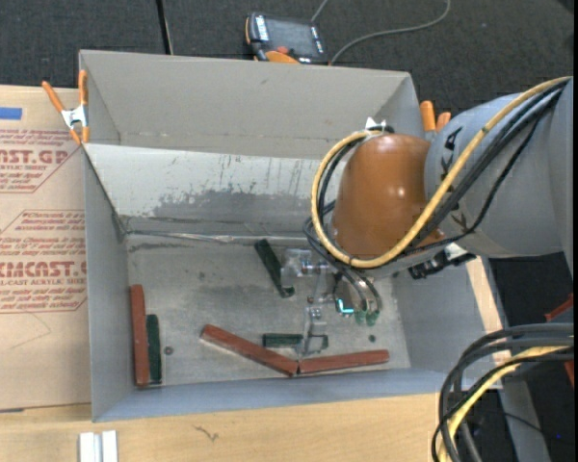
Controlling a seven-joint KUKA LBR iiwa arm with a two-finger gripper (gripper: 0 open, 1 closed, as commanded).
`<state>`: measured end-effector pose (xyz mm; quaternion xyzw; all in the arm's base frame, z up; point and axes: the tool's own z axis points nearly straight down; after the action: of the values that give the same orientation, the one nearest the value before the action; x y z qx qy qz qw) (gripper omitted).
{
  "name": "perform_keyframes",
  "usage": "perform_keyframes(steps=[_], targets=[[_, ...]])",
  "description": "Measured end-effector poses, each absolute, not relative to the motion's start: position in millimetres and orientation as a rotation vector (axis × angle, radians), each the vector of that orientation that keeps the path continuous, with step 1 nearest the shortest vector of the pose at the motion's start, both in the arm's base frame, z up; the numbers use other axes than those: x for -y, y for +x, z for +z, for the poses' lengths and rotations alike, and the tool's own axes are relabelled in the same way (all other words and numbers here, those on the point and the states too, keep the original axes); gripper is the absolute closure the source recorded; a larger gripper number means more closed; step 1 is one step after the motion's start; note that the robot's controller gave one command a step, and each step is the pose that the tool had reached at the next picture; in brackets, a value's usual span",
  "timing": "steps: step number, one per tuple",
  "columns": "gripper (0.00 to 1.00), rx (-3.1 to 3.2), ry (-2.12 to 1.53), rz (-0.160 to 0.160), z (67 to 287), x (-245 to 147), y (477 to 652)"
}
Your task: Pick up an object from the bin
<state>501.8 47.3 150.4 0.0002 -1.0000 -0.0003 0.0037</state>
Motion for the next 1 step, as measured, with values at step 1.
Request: perform_keyframes(steps=[1], targets=[[0.0, 3.148, 0.025, -0.005, 67.5, -96.3, 482.3]])
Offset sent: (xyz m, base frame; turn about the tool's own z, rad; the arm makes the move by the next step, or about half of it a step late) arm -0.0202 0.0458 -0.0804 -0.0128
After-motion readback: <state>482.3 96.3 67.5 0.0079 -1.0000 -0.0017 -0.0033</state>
